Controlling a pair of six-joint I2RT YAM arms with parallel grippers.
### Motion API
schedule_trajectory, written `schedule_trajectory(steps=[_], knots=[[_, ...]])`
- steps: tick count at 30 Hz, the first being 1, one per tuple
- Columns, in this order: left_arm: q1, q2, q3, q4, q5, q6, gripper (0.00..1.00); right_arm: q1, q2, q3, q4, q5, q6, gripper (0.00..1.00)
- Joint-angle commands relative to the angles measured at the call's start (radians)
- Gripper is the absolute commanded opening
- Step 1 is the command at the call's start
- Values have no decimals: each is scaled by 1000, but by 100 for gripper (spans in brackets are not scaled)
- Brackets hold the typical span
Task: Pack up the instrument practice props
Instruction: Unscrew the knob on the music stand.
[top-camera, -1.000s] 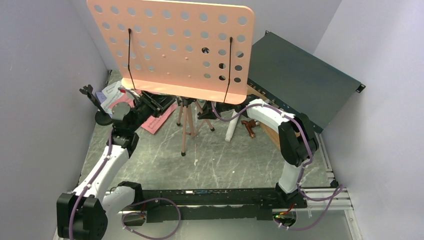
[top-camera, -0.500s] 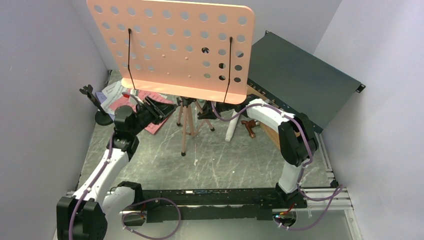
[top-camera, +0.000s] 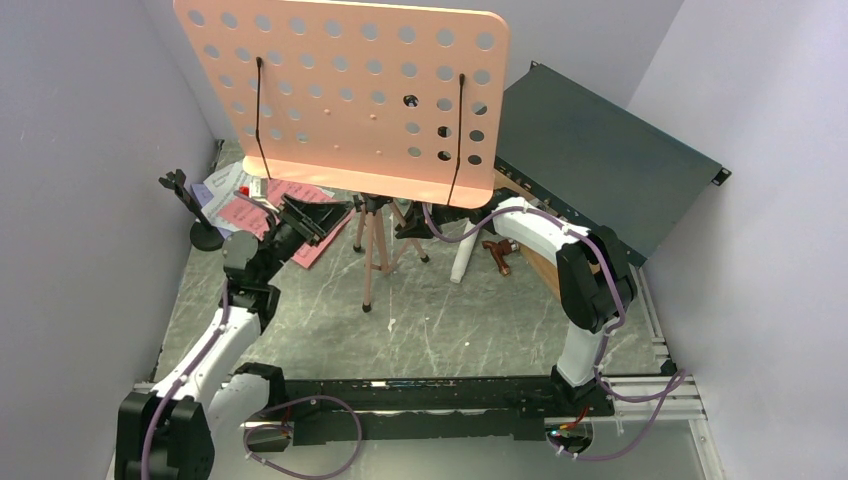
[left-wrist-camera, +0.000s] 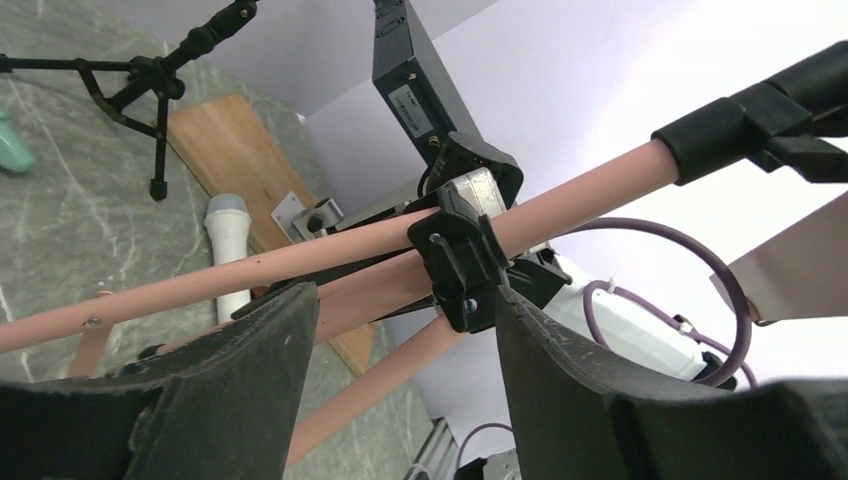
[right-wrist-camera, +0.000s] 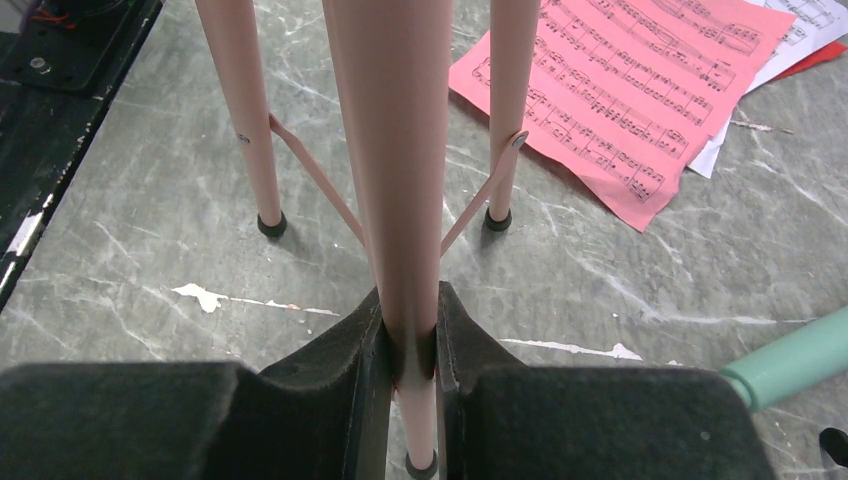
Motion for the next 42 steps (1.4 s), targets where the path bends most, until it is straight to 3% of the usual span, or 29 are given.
schedule_trajectory(steps=[1,6,13,18,30,33,38,42], knots=[[5,44,55,145,28,-57,72,2,60,-20,-123,51,-39,8],[3,103,122,73,40,-65,71,3,63,-19,-129,51,-43,8],[-9,97,183,-198,7,-8,56,4,70,-16,-136,54,-51,8],[-11,103,169,-198,32,-2,50,9,75,-14,-141,56,-54,8],[-11,102,196,-307,55,87,21,11,75,-14,-146,57,-59,8],[-11,91,202,-332,47,123,23,11,75,-14,-147,56,-60,8],[-11,67,186,-327,11,111,52,11,75,-12,-150,56,-62,8],[-11,26,150,-310,-38,83,58,12,78,-12,-153,54,-65,8]])
